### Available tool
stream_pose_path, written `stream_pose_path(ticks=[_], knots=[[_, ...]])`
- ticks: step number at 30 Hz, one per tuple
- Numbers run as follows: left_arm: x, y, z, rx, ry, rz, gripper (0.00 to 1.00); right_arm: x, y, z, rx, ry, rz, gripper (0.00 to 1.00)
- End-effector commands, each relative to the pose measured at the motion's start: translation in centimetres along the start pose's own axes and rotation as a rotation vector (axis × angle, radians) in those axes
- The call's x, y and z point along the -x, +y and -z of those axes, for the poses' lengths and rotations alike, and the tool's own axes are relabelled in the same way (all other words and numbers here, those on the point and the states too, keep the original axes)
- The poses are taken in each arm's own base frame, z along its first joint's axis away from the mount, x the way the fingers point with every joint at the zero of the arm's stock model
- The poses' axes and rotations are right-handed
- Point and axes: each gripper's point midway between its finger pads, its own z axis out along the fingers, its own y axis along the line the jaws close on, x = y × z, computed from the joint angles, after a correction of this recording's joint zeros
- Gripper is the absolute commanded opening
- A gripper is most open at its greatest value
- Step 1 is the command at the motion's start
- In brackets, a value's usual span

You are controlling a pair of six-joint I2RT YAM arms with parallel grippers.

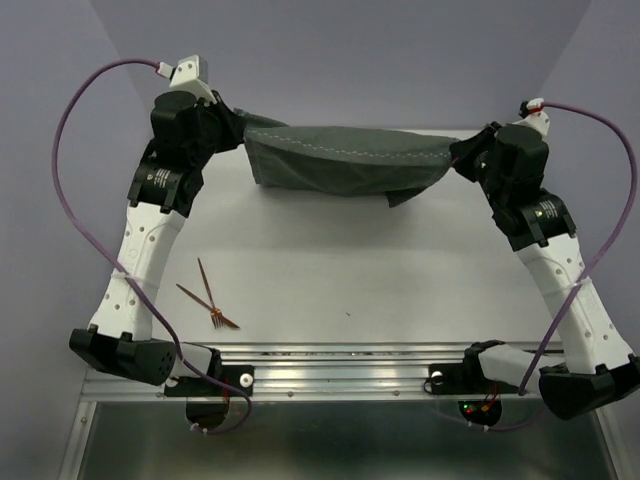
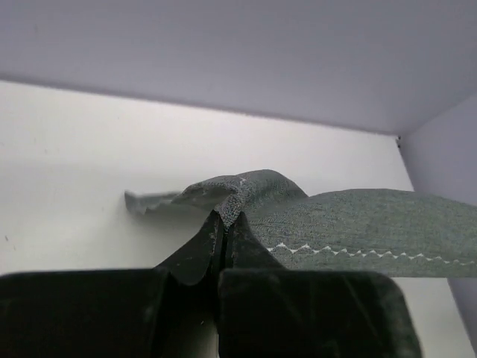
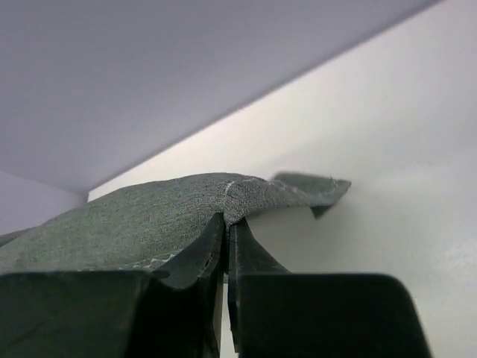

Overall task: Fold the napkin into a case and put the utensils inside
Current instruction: Flatten out the crumpled napkin at the center of the board.

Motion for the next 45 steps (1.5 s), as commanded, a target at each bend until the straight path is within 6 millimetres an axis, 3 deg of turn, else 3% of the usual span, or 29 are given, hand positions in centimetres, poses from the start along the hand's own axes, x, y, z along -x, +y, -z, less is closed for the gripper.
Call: stream_pose_path(ticks=[1, 2, 5, 6, 8, 9, 16, 18, 21, 25, 27, 28, 29, 30, 35, 36, 41, 43, 45], knots=[[7.2, -3.6, 5.6, -0.136, -0.219, -0.073, 0.0, 5.9, 3.4, 3.8, 0.124, -0.127, 0.077, 0.01], [8.4, -4.5, 7.2, -0.173, -0.259, -0.082, 0.0, 7.4, 4.8, 5.2, 0.185, -0.148, 0.092, 0.01], [10.4, -5.7, 9.9, -0.222, -0.337, -0.103, 0.0, 8.9, 6.1, 7.4, 0.242, -0.157, 0.115, 0.01], [11.1, -6.0, 11.5, -0.238, -0.374, -0.11, 0.0, 9.9, 7.3, 8.9, 0.301, -0.169, 0.12, 0.01], [11.9, -6.1, 13.2, -0.244, -0.418, -0.115, 0.0, 10.8, 7.7, 10.9, 0.339, -0.181, 0.128, 0.01], [12.5, -6.4, 15.2, -0.259, -0.462, -0.117, 0.0, 11.8, 8.1, 12.9, 0.374, -0.203, 0.127, 0.01], [14.2, -7.3, 24.0, -0.318, -0.586, -0.139, 0.0, 14.6, 7.9, 20.4, 0.462, -0.289, 0.092, 0.01], [14.2, -7.3, 26.1, -0.326, -0.609, -0.135, 0.0, 15.1, 7.3, 21.9, 0.46, -0.311, 0.078, 0.01], [13.6, -7.2, 27.0, -0.331, -0.598, -0.116, 0.0, 14.7, 6.1, 21.8, 0.407, -0.299, 0.059, 0.01], [11.6, -6.0, 23.4, -0.283, -0.516, -0.091, 0.0, 13.0, 4.2, 18.5, 0.286, -0.255, 0.067, 0.01], [10.7, -5.2, 20.4, -0.24, -0.457, -0.081, 0.0, 11.6, 2.6, 15.9, 0.185, -0.227, 0.076, 0.01], [9.4, -4.4, 17.9, -0.2, -0.401, -0.074, 0.0, 10.2, 1.9, 14.0, 0.139, -0.189, 0.103, 0.01], [8.8, -4.0, 16.6, -0.185, -0.373, -0.073, 0.0, 10.3, 1.7, 13.4, 0.121, -0.193, 0.105, 0.01], [8.1, -3.7, 15.4, -0.175, -0.348, -0.073, 0.0, 9.1, 0.8, 11.2, 0.056, -0.171, 0.124, 0.01], [2.6, -1.2, 7.4, -0.101, -0.176, -0.055, 0.0, 5.8, -1.6, 4.9, -0.087, -0.125, 0.227, 0.01], [1.6, -0.8, 5.3, -0.087, -0.141, -0.052, 0.0, 5.9, -1.7, 3.8, -0.106, -0.15, 0.233, 0.01], [-5.2, 1.7, -2.4, -0.052, 0.047, -0.02, 0.0, 0.4, -3.6, -3.9, -0.175, -0.05, 0.366, 0.01], [-6.8, 2.3, -4.4, -0.046, 0.089, -0.007, 0.0, -1.0, -3.4, -6.2, -0.155, -0.048, 0.38, 0.01], [-9.0, 3.3, -7.1, -0.037, 0.133, -0.001, 0.0, -4.1, -4.2, -9.5, -0.163, 0.015, 0.426, 0.01]])
